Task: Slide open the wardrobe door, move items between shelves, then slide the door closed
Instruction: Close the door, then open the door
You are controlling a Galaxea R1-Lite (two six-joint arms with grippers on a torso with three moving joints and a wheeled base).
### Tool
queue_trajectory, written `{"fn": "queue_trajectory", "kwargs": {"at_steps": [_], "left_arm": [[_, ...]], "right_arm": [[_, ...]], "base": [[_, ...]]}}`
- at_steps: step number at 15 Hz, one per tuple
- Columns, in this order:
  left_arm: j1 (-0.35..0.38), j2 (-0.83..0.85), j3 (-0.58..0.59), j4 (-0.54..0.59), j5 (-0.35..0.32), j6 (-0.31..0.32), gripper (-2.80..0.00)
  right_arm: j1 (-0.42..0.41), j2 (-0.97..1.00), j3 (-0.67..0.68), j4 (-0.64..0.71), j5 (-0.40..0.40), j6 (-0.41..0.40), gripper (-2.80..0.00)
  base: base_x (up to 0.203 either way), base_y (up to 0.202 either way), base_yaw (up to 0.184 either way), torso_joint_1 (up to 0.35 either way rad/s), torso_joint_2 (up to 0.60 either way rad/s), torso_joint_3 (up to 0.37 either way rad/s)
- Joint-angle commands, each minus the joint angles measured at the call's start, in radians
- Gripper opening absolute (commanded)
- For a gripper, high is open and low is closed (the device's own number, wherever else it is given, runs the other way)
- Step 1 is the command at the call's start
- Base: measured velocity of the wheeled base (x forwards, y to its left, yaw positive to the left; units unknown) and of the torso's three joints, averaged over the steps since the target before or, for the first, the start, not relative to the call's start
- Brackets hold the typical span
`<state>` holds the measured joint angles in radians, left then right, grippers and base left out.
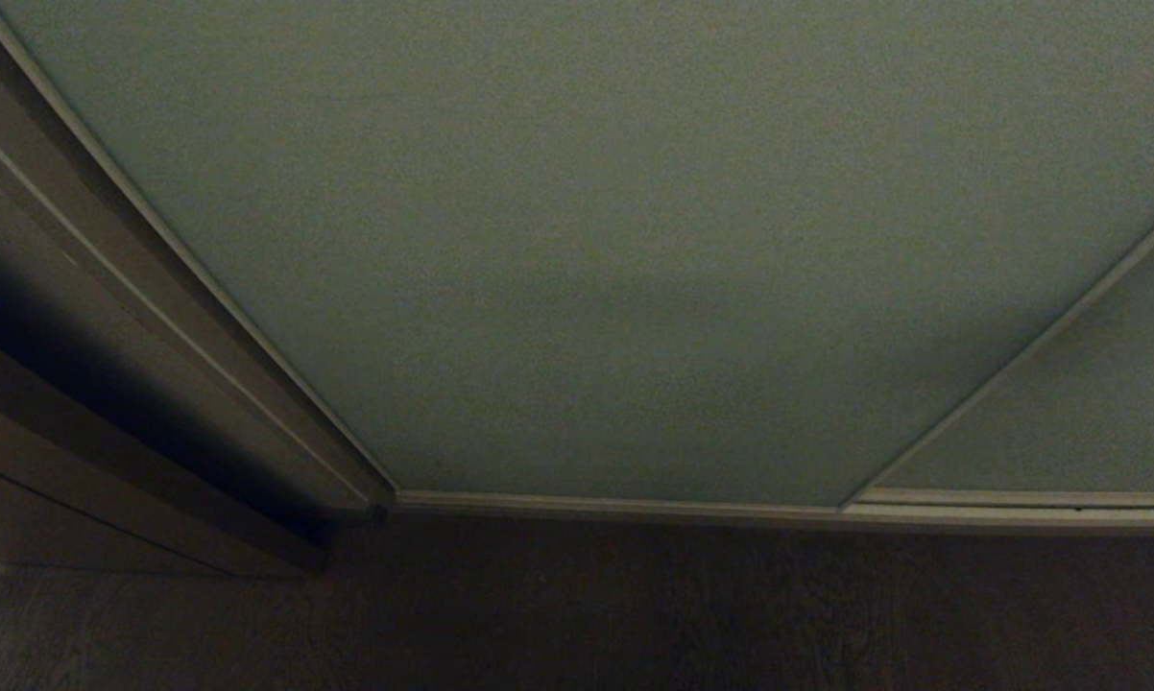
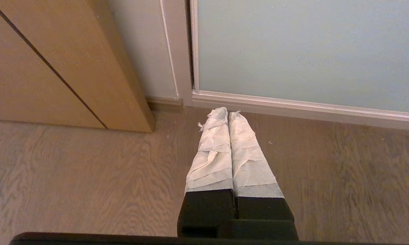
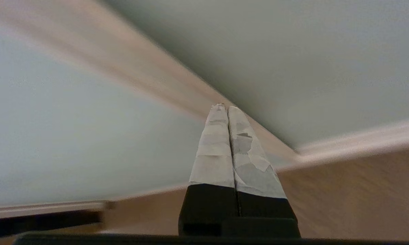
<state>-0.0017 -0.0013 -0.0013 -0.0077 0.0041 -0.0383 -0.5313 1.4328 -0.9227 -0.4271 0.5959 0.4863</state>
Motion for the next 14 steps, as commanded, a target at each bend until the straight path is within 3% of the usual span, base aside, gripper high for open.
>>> {"fn": "queue_trajectory", "kwargs": {"at_steps": [1,6,8,11,14], "left_arm": [[0.000,0.001,0.000,0.000,0.000,0.000,-2.80],[0.000,0.001,0.000,0.000,0.000,-0.001,-2.80],[0.000,0.001,0.000,0.000,0.000,-0.002,-2.80],[0.000,0.001,0.001,-0.001,0.000,-0.001,-2.80],[0.000,0.001,0.000,0.000,0.000,-0.001,-2.80]], "right_arm": [[0.022,-0.115,0.046,0.054,-0.038,-0.057,-2.80],[0.142,-0.386,0.285,0.076,-0.198,-0.184,-2.80],[0.183,-0.516,0.403,0.078,-0.225,-0.254,-2.80],[0.271,-0.750,0.568,0.105,-0.295,-0.297,-2.80],[0.369,-0.991,0.607,0.381,-0.390,-0.303,-2.80]], "base": [[0.000,0.000,0.000,0.000,0.00,0.000],[0.000,0.000,0.000,0.000,0.00,0.000],[0.000,0.000,0.000,0.000,0.00,0.000],[0.000,0.000,0.000,0.000,0.00,0.000],[0.000,0.000,0.000,0.000,0.00,0.000]]}}
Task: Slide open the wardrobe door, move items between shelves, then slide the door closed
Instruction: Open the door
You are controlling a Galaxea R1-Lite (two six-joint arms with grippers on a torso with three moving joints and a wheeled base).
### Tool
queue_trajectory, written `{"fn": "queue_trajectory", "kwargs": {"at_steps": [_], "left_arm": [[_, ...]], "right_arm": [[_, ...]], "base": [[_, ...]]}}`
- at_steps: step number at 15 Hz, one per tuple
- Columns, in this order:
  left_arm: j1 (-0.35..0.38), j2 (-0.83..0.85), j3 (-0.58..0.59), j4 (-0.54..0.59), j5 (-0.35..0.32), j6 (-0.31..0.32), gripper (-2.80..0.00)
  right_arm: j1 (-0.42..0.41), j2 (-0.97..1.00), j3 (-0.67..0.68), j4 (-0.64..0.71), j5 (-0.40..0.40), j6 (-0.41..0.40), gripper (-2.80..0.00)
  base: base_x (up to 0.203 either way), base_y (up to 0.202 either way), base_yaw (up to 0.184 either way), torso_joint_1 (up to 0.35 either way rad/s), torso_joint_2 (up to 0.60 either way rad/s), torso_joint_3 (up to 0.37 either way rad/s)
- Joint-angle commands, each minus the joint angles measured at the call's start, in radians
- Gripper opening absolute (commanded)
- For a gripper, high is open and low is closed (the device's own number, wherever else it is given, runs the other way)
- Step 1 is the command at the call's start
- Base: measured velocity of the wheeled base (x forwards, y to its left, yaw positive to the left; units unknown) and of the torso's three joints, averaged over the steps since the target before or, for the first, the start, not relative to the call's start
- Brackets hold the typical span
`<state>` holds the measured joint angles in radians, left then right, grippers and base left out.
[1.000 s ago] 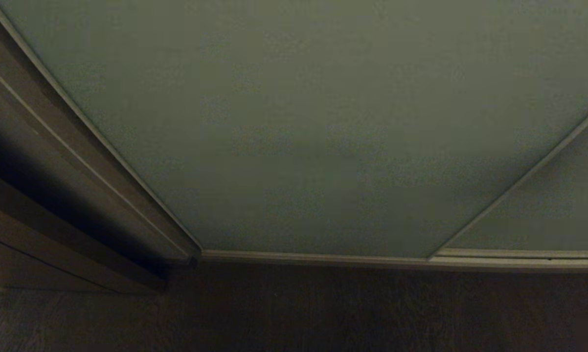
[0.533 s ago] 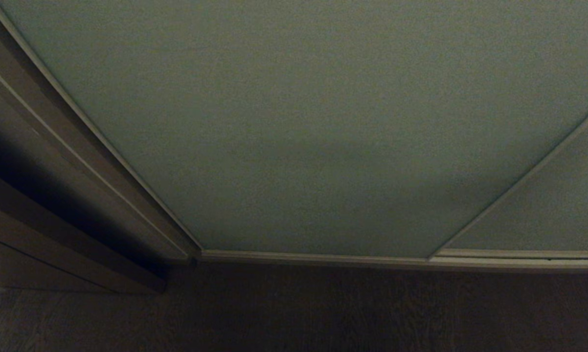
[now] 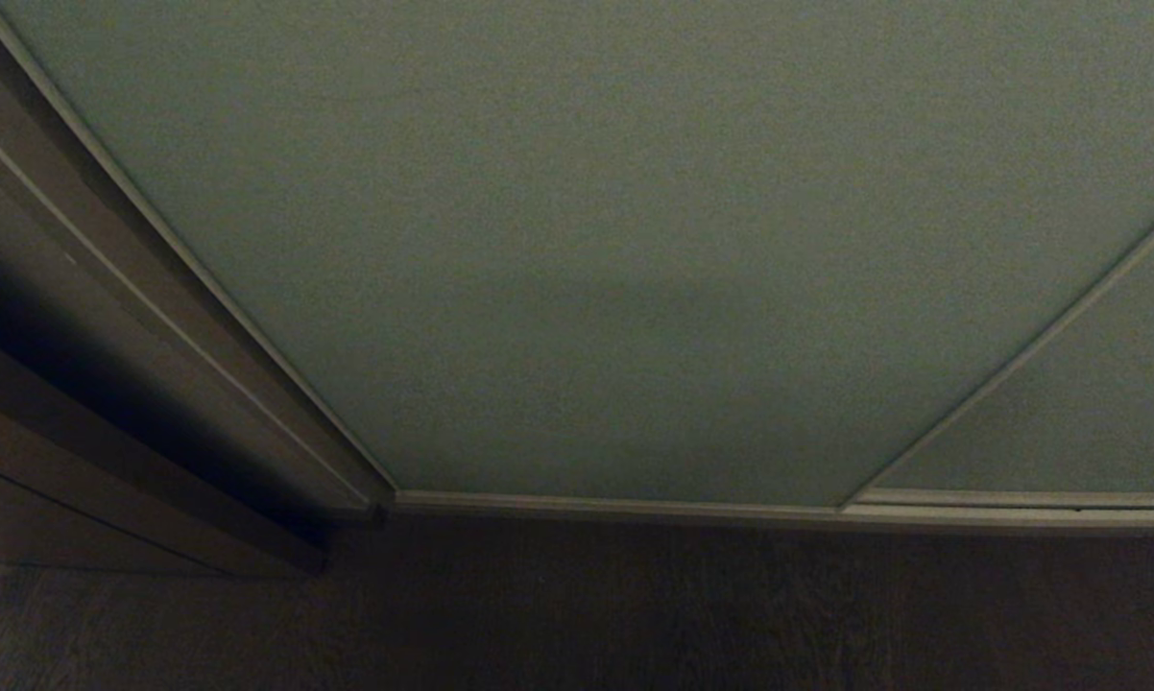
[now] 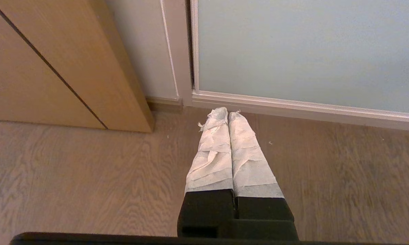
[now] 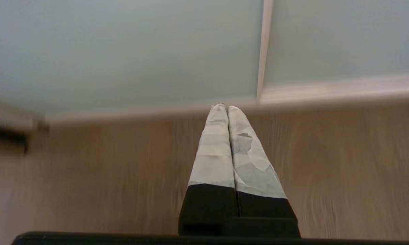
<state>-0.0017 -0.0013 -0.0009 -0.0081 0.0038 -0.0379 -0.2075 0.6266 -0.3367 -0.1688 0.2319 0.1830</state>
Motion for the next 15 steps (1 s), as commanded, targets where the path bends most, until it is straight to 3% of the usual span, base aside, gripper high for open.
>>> {"fn": "queue_trajectory", "kwargs": {"at_steps": [1,5,6,7,9,11,12,14,15], "left_arm": [[0.000,0.001,-0.001,0.000,0.001,-0.001,-2.80],[0.000,0.001,-0.001,0.000,0.001,0.000,-2.80],[0.000,0.001,-0.001,0.000,0.001,-0.002,-2.80],[0.000,0.001,0.000,-0.001,0.001,-0.001,-2.80],[0.000,0.001,-0.001,0.000,0.001,-0.002,-2.80],[0.000,0.001,0.000,-0.001,0.001,-0.001,-2.80],[0.000,0.001,-0.001,-0.001,0.001,-0.001,-2.80],[0.000,0.001,0.000,-0.001,0.001,-0.002,-2.80],[0.002,0.001,0.000,-0.001,0.001,0.000,-2.80]], "right_arm": [[0.083,-0.268,0.031,0.200,-0.057,-0.003,-2.80],[0.185,-0.585,0.114,0.382,-0.129,-0.027,-2.80],[0.199,-0.610,0.143,0.401,-0.187,-0.027,-2.80],[0.205,-0.620,0.181,0.388,-0.281,-0.024,-2.80],[0.208,-0.627,0.255,0.227,-0.351,-0.041,-2.80],[0.209,-0.628,0.334,0.052,-0.311,-0.099,-2.80],[0.209,-0.628,0.339,0.051,-0.267,-0.156,-2.80],[0.210,-0.628,0.335,0.177,-0.245,-0.203,-2.80],[0.210,-0.629,0.335,0.170,-0.235,-0.236,-2.80]], "base": [[0.000,0.000,0.000,0.000,0.00,0.000],[0.000,0.000,0.000,0.000,0.00,0.000],[0.000,0.000,0.000,0.000,0.00,0.000],[0.000,0.000,0.000,0.000,0.00,0.000],[0.000,0.000,0.000,0.000,0.00,0.000],[0.000,0.000,0.000,0.000,0.00,0.000],[0.000,0.000,0.000,0.000,0.00,0.000],[0.000,0.000,0.000,0.000,0.00,0.000],[0.000,0.000,0.000,0.000,0.00,0.000]]}}
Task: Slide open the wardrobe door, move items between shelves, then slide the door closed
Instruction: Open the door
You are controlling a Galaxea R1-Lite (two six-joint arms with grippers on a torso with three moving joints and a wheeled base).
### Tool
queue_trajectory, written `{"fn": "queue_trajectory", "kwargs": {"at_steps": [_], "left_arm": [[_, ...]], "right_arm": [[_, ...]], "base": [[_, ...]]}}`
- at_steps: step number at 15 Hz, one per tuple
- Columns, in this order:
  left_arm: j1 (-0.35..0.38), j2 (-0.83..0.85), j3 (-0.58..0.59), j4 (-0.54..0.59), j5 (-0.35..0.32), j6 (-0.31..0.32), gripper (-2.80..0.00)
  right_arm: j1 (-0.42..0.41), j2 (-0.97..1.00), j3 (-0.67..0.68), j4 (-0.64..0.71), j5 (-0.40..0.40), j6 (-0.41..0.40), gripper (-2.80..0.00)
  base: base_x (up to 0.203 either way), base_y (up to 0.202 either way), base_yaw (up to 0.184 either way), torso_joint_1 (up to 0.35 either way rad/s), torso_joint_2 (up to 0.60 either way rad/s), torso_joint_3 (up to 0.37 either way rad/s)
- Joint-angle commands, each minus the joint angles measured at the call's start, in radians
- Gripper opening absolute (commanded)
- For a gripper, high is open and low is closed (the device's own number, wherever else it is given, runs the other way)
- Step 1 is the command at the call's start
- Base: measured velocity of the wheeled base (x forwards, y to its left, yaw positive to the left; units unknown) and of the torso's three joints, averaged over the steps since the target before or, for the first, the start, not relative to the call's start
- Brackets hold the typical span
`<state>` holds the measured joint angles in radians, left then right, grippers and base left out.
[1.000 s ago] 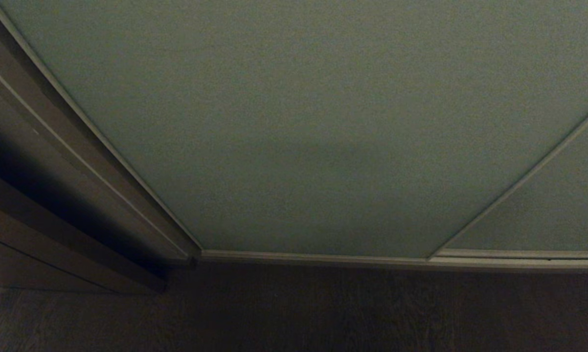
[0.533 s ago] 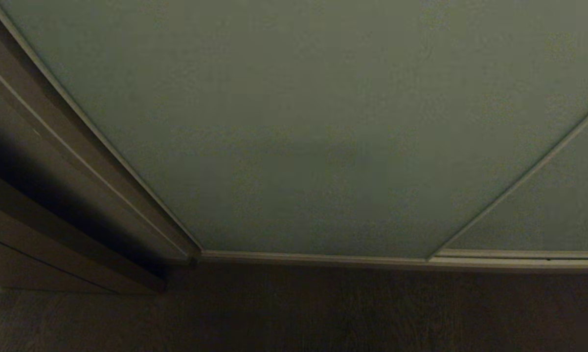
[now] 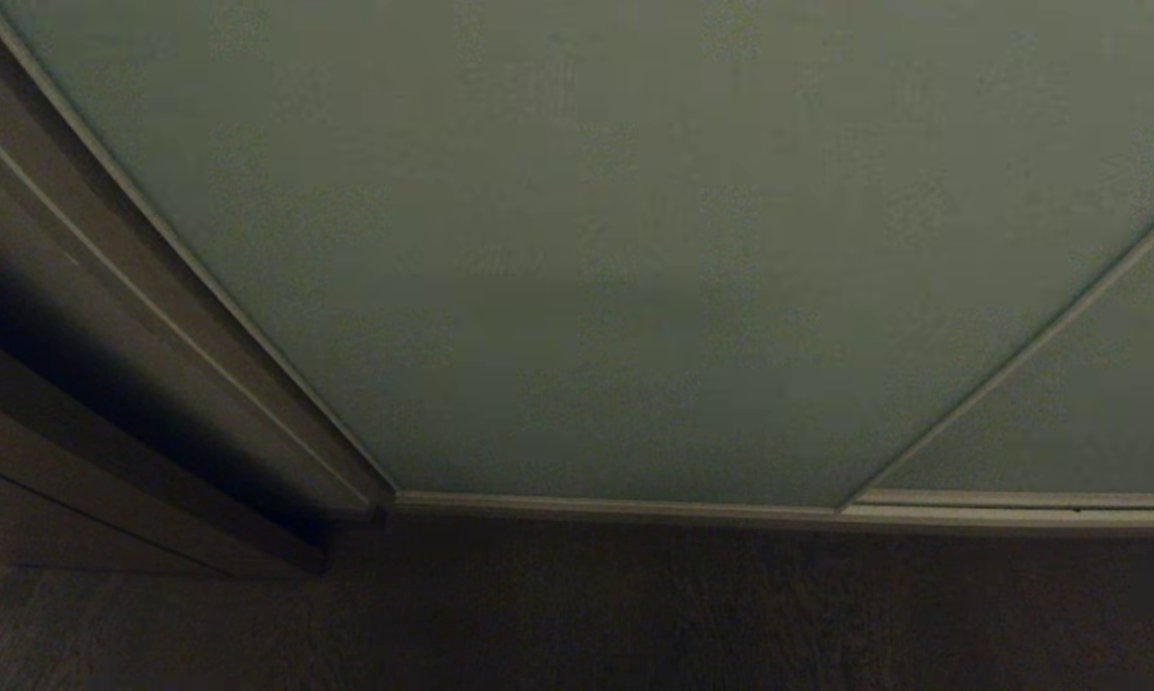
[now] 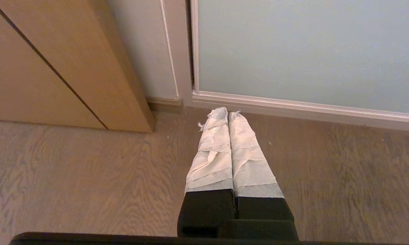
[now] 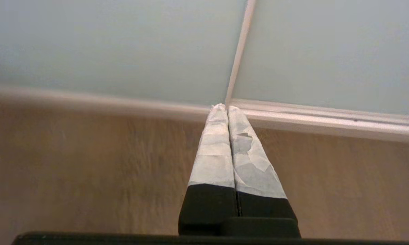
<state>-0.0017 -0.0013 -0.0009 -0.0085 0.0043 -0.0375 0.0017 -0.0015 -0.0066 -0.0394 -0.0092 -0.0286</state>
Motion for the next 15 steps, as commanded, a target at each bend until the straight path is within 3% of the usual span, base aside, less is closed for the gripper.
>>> {"fn": "queue_trajectory", "kwargs": {"at_steps": [1,7,15], "left_arm": [[0.000,0.001,0.000,0.000,0.000,-0.002,-2.80],[0.000,0.001,0.000,0.001,0.000,-0.001,-2.80],[0.000,0.001,0.000,0.000,0.000,-0.002,-2.80]], "right_arm": [[0.001,0.000,0.005,0.033,0.015,-0.039,-2.80],[0.001,0.000,0.005,0.030,0.012,0.007,-2.80],[0.000,0.000,0.005,0.030,0.012,0.007,-2.80]], "base": [[0.000,0.000,0.000,0.000,0.00,0.000],[0.000,0.000,0.000,0.000,0.00,0.000],[0.000,0.000,0.000,0.000,0.00,0.000]]}}
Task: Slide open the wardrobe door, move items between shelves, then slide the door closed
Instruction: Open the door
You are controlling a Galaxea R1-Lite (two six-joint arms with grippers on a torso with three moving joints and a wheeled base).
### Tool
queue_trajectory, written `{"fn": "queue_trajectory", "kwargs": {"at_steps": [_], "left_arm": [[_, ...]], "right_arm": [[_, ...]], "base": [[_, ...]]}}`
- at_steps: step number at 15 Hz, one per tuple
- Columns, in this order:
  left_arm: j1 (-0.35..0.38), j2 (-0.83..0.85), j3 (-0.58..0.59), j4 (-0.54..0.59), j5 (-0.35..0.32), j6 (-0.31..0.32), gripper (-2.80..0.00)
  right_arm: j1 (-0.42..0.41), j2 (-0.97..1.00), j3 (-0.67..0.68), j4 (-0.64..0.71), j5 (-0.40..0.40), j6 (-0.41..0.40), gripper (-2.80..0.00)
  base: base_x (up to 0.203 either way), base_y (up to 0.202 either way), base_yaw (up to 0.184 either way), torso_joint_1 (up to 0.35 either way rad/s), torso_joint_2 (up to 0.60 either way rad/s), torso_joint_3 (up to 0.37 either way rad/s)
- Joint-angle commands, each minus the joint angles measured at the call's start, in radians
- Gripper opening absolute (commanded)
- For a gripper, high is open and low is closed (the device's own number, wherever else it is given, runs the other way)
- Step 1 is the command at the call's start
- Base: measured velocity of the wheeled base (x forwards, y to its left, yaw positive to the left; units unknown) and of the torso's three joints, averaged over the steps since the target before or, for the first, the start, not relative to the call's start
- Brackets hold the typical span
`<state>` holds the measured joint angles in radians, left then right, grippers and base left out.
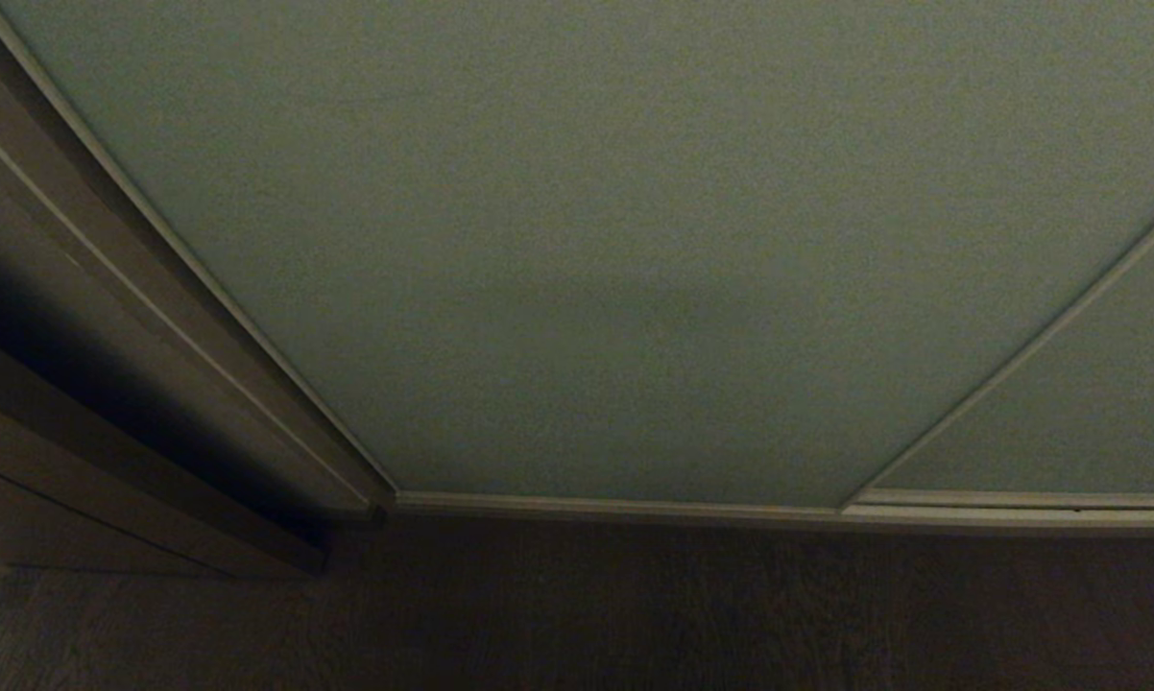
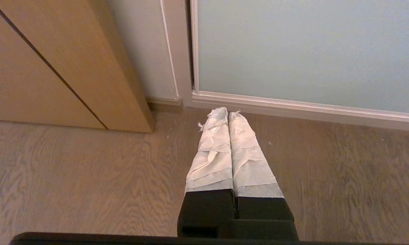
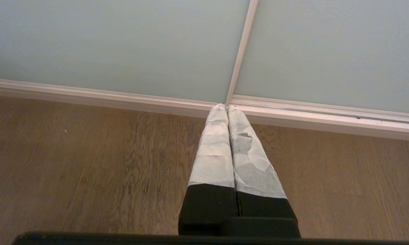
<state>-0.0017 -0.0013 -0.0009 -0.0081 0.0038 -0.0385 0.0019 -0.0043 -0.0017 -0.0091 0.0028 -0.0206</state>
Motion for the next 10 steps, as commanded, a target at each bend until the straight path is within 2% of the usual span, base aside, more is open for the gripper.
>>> {"fn": "queue_trajectory", "kwargs": {"at_steps": [1,10], "left_arm": [[0.000,0.001,0.001,0.000,0.001,0.000,-2.80],[0.000,0.001,0.000,-0.001,0.001,0.000,-2.80]], "right_arm": [[0.001,0.003,0.000,0.000,0.000,-0.001,-2.80],[0.001,0.003,0.000,0.000,0.000,-0.001,-2.80]], "base": [[0.000,0.000,0.000,0.000,0.00,0.000],[0.000,0.000,0.000,0.000,0.00,0.000]]}}
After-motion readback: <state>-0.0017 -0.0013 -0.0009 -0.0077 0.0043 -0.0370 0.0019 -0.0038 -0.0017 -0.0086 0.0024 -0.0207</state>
